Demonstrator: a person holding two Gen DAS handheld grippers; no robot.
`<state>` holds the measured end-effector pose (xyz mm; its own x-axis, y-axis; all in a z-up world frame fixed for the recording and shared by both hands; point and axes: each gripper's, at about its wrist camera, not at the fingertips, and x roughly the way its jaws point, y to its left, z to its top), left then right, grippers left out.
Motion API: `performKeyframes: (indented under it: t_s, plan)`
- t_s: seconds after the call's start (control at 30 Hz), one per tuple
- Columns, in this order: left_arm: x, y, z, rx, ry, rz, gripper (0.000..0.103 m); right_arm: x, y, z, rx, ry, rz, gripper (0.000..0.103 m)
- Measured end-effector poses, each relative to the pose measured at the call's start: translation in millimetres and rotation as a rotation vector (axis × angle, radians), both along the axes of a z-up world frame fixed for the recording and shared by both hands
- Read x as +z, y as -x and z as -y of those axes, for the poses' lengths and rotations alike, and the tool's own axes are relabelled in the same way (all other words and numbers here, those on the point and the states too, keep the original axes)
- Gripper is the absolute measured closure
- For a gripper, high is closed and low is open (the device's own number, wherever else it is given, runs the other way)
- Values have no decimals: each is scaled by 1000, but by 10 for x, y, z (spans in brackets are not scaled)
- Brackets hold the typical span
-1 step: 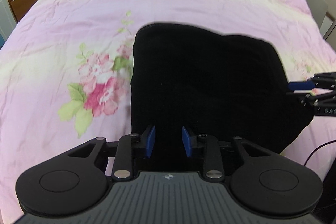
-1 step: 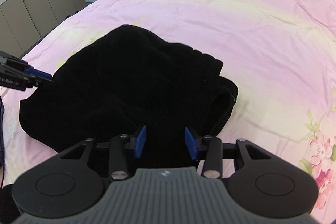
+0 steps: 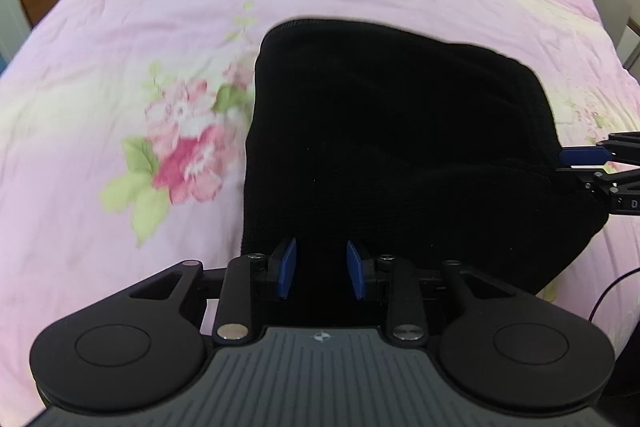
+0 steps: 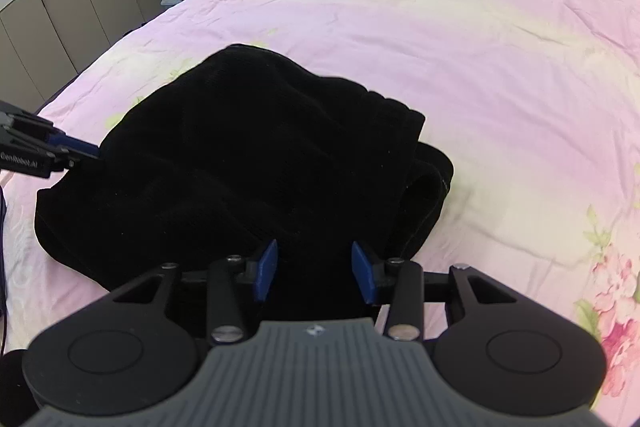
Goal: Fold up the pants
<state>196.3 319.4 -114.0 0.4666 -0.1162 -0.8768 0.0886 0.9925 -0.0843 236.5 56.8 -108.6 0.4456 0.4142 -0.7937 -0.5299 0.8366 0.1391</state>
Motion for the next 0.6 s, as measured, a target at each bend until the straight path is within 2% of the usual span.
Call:
performKeyframes:
  t_s: [0.13,0.27,0.33,0.43,0.6]
  plan:
    - [-168,27,116,-34,-77,-12,68,-193,67,28,14,23,35,65]
    - [-88,13,117,-11,-82,-23,67,-186,28,32,-2,26,23,65]
    - [-15,37,158,-6,-114,-7,66,-147,-24,18,-6,26,9,64]
    - [175,149,291,-10,-176,26,66,-20,-76,16,-13,18,-9,62]
    - [600,400,479,20,-230,101,65,421,40,82,1,-3,37,48]
